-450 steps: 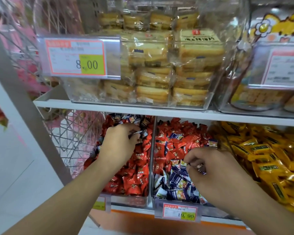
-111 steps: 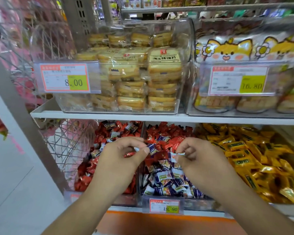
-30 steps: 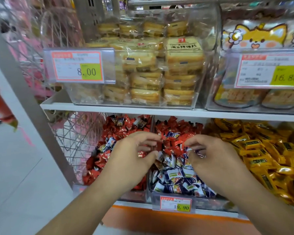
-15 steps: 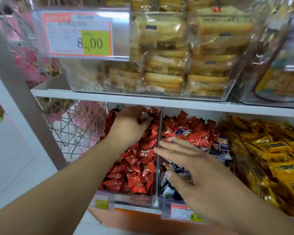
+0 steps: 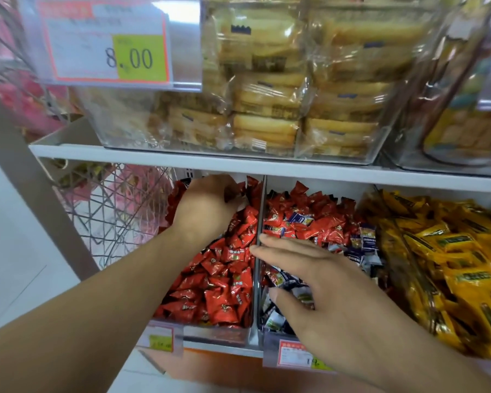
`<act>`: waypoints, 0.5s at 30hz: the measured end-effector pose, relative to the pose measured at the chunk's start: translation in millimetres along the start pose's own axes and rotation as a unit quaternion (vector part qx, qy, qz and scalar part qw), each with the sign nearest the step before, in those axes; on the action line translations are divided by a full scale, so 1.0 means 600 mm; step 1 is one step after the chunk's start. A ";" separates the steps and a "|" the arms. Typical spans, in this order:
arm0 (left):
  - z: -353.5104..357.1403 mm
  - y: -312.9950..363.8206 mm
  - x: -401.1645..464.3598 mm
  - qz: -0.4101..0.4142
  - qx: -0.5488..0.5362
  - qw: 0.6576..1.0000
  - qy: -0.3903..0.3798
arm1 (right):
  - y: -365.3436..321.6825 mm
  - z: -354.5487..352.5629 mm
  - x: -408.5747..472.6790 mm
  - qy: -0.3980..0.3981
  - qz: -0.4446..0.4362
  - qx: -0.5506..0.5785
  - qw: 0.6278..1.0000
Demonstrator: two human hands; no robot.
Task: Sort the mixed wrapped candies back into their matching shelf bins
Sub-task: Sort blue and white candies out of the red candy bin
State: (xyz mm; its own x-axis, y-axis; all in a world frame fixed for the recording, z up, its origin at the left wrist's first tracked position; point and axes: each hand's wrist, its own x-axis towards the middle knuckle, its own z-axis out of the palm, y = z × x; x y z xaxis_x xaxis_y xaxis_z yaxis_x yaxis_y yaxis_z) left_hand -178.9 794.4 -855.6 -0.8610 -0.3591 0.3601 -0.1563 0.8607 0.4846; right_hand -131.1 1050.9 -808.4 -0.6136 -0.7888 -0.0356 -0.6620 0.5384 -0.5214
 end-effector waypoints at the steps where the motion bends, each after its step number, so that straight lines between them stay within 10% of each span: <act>1: -0.006 0.003 -0.007 0.006 -0.005 1.000 0.008 | 0.000 0.000 -0.001 0.000 0.000 0.001 1.000; 9: -0.051 0.011 -0.049 0.007 -0.032 0.997 0.064 | -0.008 -0.002 -0.012 0.003 0.008 0.027 1.000; 15: -0.029 0.023 -0.028 0.011 0.041 0.997 -0.065 | -0.007 -0.002 -0.018 0.000 0.014 0.022 1.000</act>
State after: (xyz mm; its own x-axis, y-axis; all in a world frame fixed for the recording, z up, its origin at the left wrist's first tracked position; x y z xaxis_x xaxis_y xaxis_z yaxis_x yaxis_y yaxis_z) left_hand -158.0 806.0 -841.1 -0.9193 -0.2942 0.2614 -0.1705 0.8965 0.4090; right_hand -122.1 1057.8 -804.8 -0.6321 -0.7733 -0.0508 -0.6248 0.5473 -0.5568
